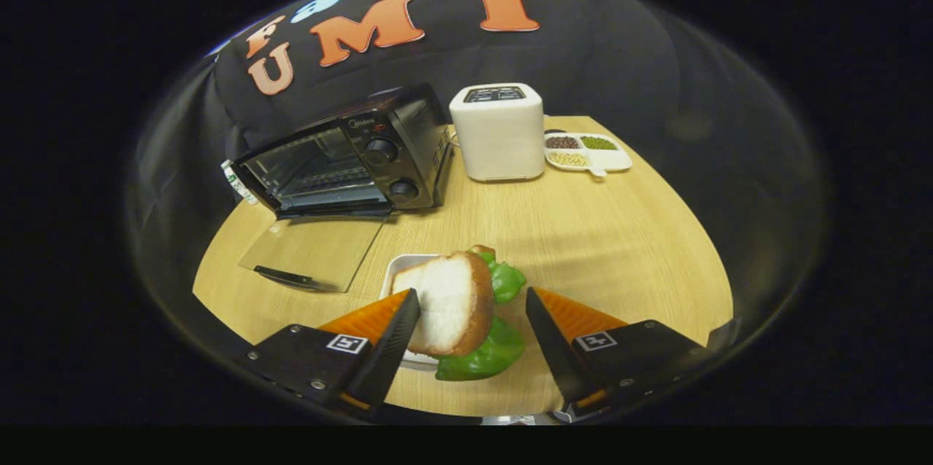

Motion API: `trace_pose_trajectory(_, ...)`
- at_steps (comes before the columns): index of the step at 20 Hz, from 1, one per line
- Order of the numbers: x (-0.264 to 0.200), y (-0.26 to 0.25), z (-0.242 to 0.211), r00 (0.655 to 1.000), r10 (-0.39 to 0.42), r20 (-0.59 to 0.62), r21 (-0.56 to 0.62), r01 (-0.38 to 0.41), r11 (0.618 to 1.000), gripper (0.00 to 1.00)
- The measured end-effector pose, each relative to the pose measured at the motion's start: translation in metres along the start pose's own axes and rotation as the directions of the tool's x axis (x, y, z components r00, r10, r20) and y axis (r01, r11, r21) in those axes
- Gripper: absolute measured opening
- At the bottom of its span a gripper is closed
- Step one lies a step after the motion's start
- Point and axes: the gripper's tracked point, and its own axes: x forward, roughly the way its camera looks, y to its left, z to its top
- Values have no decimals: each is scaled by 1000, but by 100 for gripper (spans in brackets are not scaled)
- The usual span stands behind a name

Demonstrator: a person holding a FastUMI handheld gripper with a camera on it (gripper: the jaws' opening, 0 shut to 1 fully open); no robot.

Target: Open the toaster oven, put the food inside, and close the toaster oven door.

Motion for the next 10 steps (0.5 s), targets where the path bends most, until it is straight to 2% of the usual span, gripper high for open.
trace_pose_trajectory(4, 14, 14, -4, 995, 71, -68, 89, -65, 994, 88)
trace_pose_trajectory(6, 14, 19, -4, 992, 84, -89, 136, -72, 988, 63)
trace_pose_trajectory(7, 10, 24, -2, 990, 107, -90, 169, -91, 981, 54)
trace_pose_trajectory(10, -1, 32, 16, 990, 138, -41, 281, -121, 952, 37)
